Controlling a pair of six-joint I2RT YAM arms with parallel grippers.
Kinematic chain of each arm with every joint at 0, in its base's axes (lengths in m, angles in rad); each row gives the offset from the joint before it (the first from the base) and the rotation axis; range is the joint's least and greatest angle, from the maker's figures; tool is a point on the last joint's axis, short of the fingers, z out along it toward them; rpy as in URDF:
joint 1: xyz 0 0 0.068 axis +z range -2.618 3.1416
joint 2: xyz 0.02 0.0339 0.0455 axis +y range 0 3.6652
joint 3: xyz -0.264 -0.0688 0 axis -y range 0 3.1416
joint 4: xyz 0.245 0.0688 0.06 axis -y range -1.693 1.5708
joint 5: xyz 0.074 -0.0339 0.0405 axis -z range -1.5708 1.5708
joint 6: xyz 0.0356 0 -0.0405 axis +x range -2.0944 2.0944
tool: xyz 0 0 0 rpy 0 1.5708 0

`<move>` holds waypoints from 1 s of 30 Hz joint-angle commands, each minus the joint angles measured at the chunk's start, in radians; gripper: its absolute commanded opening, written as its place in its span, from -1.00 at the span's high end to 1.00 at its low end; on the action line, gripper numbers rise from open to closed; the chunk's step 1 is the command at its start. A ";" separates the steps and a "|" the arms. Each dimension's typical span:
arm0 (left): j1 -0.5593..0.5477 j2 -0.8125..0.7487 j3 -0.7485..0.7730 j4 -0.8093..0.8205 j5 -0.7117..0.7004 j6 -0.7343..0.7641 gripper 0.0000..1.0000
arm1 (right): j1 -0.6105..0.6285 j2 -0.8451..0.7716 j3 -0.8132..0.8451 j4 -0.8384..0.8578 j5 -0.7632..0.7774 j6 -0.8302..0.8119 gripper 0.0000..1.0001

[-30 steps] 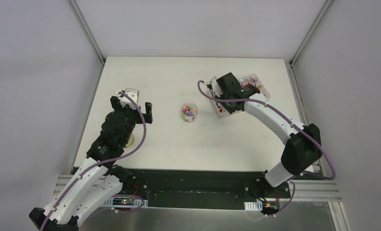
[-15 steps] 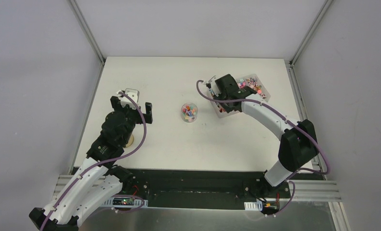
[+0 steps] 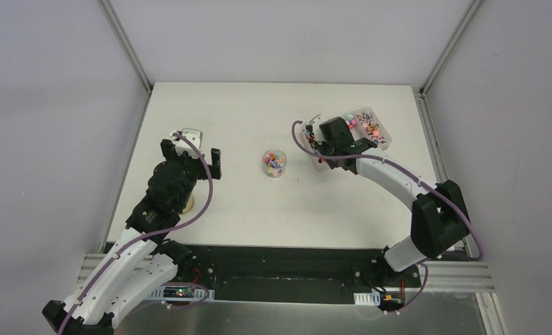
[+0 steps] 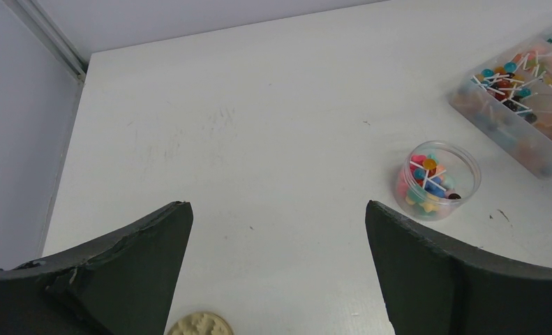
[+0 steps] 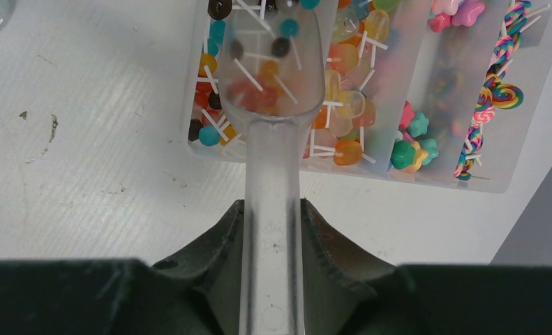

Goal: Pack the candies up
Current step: Scoop the fake candies from the storage box.

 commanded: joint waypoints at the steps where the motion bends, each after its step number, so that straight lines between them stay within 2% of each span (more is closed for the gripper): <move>1: 0.003 0.003 -0.003 0.034 0.018 0.010 -0.98 | -0.017 -0.046 -0.072 0.076 -0.006 0.023 1.00; 12: 0.003 0.004 -0.004 0.035 0.019 0.009 -0.98 | -0.047 -0.166 -0.243 0.300 -0.043 0.006 1.00; 22: 0.002 0.005 -0.004 0.034 0.020 0.012 -0.98 | -0.095 -0.220 -0.316 0.378 -0.087 0.038 1.00; 30: 0.002 0.006 -0.004 0.034 0.020 0.011 -0.99 | -0.113 -0.276 -0.423 0.519 -0.118 0.055 1.00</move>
